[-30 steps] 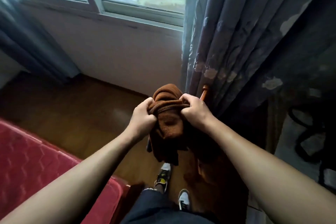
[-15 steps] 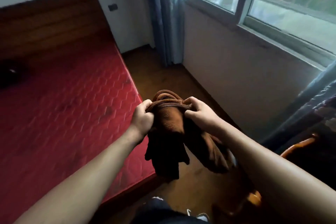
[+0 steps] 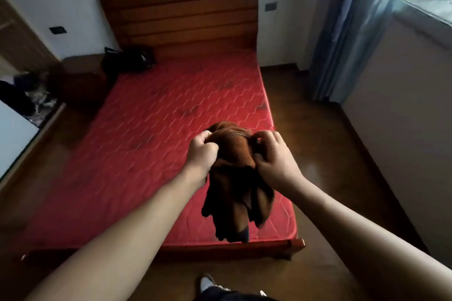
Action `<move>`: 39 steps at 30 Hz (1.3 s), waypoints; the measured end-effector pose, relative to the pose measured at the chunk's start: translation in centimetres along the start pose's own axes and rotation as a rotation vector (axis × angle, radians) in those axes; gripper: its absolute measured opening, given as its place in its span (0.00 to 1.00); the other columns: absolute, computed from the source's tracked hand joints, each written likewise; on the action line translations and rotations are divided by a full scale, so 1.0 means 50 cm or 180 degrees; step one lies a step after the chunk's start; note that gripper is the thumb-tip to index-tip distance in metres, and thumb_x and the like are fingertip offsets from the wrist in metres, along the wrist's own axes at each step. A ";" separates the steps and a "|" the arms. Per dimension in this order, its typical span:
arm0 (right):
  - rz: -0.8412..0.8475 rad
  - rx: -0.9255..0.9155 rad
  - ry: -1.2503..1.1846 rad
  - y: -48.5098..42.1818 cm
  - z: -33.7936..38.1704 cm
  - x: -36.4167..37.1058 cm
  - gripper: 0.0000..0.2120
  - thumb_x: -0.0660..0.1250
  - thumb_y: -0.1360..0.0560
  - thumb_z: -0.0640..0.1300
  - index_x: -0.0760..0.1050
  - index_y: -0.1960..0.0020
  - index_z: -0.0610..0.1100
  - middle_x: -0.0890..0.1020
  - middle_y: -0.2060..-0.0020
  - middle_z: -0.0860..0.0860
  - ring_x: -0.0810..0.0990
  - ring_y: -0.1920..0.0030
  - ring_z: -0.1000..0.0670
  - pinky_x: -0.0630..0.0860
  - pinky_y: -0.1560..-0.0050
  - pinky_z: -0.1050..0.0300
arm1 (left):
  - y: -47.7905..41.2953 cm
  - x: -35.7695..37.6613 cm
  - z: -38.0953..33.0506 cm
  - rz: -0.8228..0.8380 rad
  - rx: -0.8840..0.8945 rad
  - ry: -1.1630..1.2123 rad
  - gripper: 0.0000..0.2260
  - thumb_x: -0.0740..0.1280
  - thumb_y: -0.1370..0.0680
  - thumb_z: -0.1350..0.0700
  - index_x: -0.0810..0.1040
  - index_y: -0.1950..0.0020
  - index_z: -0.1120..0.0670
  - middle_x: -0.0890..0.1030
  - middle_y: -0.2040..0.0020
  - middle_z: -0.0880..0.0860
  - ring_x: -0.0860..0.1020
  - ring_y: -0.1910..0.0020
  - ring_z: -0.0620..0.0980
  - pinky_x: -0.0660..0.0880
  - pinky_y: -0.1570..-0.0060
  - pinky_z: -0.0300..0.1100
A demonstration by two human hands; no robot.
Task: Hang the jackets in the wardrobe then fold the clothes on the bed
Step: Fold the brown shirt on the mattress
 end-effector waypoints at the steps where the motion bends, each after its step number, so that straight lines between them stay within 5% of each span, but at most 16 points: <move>1: -0.0123 -0.0112 0.0174 -0.012 0.027 0.028 0.16 0.63 0.27 0.48 0.71 0.40 0.50 0.73 0.48 0.51 0.75 0.48 0.47 0.75 0.48 0.51 | -0.017 -0.034 0.009 -0.0074 -0.0142 0.0150 0.13 0.56 0.42 0.62 0.76 0.65 0.52 0.75 0.70 0.50 0.73 0.69 0.48 0.70 0.69 0.41; 5: -0.0304 -0.0301 0.0519 -0.053 0.121 0.132 0.12 0.60 0.21 0.56 0.71 0.46 0.47 0.75 0.53 0.51 0.75 0.56 0.46 0.73 0.58 0.51 | -0.078 -0.147 0.039 -0.0192 -0.0532 0.0478 0.13 0.56 0.41 0.62 0.77 0.63 0.52 0.76 0.70 0.50 0.74 0.70 0.49 0.69 0.71 0.38; 9: 0.0323 -0.0157 0.0719 -0.048 0.155 0.225 0.33 0.45 0.24 0.73 0.73 0.59 0.47 0.80 0.65 0.52 0.80 0.60 0.43 0.67 0.63 0.52 | -0.128 -0.225 0.060 -0.0360 -0.0800 0.0874 0.12 0.58 0.32 0.69 0.77 0.61 0.55 0.79 0.72 0.49 0.78 0.74 0.46 0.76 0.74 0.38; 12: 0.0942 -0.0278 0.0867 -0.024 0.164 0.303 0.36 0.51 0.29 0.78 0.76 0.43 0.50 0.81 0.49 0.51 0.80 0.48 0.45 0.74 0.56 0.51 | -0.160 -0.263 0.068 -0.0431 -0.1115 0.1011 0.09 0.59 0.35 0.68 0.75 0.64 0.56 0.74 0.72 0.51 0.74 0.74 0.51 0.74 0.73 0.39; 14: 0.1137 -0.0036 0.0757 -0.029 0.163 0.356 0.35 0.63 0.29 0.72 0.69 0.33 0.48 0.76 0.42 0.49 0.78 0.44 0.44 0.78 0.51 0.44 | -0.176 -0.278 0.066 -0.0366 -0.1365 0.1171 0.07 0.60 0.40 0.67 0.75 0.67 0.58 0.74 0.74 0.53 0.74 0.75 0.52 0.75 0.72 0.41; 16: 0.0871 0.0348 0.0364 -0.059 0.162 0.388 0.24 0.70 0.27 0.54 0.68 0.36 0.46 0.78 0.46 0.48 0.80 0.49 0.42 0.78 0.53 0.45 | -0.188 -0.283 0.064 -0.0269 -0.1485 0.1355 0.12 0.61 0.44 0.65 0.77 0.63 0.60 0.77 0.71 0.55 0.77 0.72 0.55 0.77 0.70 0.44; 18: 0.0654 0.0682 -0.0054 -0.099 0.156 0.400 0.17 0.68 0.28 0.42 0.71 0.40 0.46 0.81 0.54 0.51 0.81 0.54 0.45 0.76 0.57 0.52 | -0.204 -0.285 0.061 -0.0169 -0.1375 0.1450 0.15 0.62 0.40 0.66 0.79 0.56 0.58 0.80 0.63 0.57 0.79 0.63 0.58 0.79 0.66 0.48; 22: 0.0340 0.1318 -0.1293 -0.191 0.148 0.393 0.16 0.60 0.32 0.37 0.80 0.52 0.52 0.84 0.65 0.53 0.83 0.64 0.52 0.77 0.66 0.57 | -0.224 -0.282 0.064 0.0526 -0.0966 0.1281 0.15 0.65 0.23 0.63 0.79 0.41 0.47 0.83 0.49 0.55 0.81 0.48 0.55 0.78 0.54 0.47; 24: 0.0301 0.1875 -0.2302 -0.246 0.141 0.400 0.17 0.57 0.34 0.34 0.81 0.56 0.46 0.84 0.65 0.44 0.83 0.65 0.44 0.78 0.65 0.56 | -0.216 -0.270 0.087 0.0950 -0.1021 0.1004 0.17 0.66 0.21 0.62 0.78 0.34 0.49 0.83 0.42 0.57 0.81 0.44 0.55 0.78 0.44 0.49; 26: 0.0504 0.2270 -0.2975 -0.294 0.145 0.408 0.09 0.56 0.36 0.31 0.74 0.65 0.39 0.72 0.64 0.36 0.73 0.66 0.37 0.73 0.57 0.46 | -0.205 -0.252 0.124 0.1082 -0.1160 0.0957 0.14 0.65 0.20 0.64 0.81 0.37 0.52 0.83 0.46 0.59 0.82 0.48 0.54 0.77 0.44 0.46; 28: 0.0761 0.2382 -0.2946 -0.323 0.142 0.415 0.07 0.57 0.35 0.32 0.71 0.66 0.41 0.66 0.65 0.40 0.66 0.69 0.41 0.69 0.58 0.43 | -0.203 -0.232 0.157 0.1108 -0.1373 0.1021 0.16 0.62 0.20 0.67 0.85 0.46 0.49 0.84 0.57 0.51 0.82 0.60 0.48 0.79 0.58 0.39; 31: 0.1089 0.2586 -0.2945 -0.341 0.123 0.425 0.09 0.57 0.27 0.33 0.75 0.56 0.35 0.74 0.68 0.41 0.73 0.72 0.45 0.74 0.67 0.50 | -0.211 -0.193 0.178 0.1080 -0.1618 0.1004 0.19 0.61 0.22 0.70 0.83 0.49 0.47 0.80 0.63 0.48 0.79 0.67 0.45 0.76 0.68 0.37; 34: 0.1400 0.2557 -0.2916 -0.357 0.125 0.430 0.10 0.58 0.28 0.35 0.77 0.53 0.33 0.77 0.68 0.41 0.75 0.73 0.46 0.73 0.73 0.55 | -0.218 -0.141 0.174 0.1159 -0.1610 0.1040 0.08 0.67 0.21 0.60 0.79 0.44 0.51 0.83 0.53 0.51 0.83 0.55 0.49 0.79 0.57 0.46; 36: 0.1558 0.2443 -0.2713 -0.364 0.127 0.426 0.09 0.58 0.29 0.35 0.76 0.56 0.34 0.76 0.70 0.41 0.74 0.74 0.46 0.72 0.74 0.56 | -0.225 -0.123 0.174 0.1112 -0.1688 0.1164 0.10 0.65 0.20 0.52 0.79 0.41 0.50 0.84 0.45 0.53 0.83 0.45 0.52 0.81 0.52 0.51; 39: 0.1786 0.2031 -0.2200 -0.371 0.135 0.409 0.08 0.56 0.30 0.33 0.73 0.58 0.33 0.75 0.71 0.41 0.73 0.76 0.46 0.70 0.75 0.57 | -0.247 -0.133 0.190 0.0738 -0.1850 0.1489 0.14 0.61 0.25 0.62 0.81 0.47 0.48 0.83 0.46 0.55 0.82 0.45 0.55 0.82 0.54 0.51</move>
Point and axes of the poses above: each hand's wrist, its own y-axis away from the middle knuckle, its own x-axis out of the palm, z = x × y, the point moved 4 cm from there along -y, towards the middle knuckle
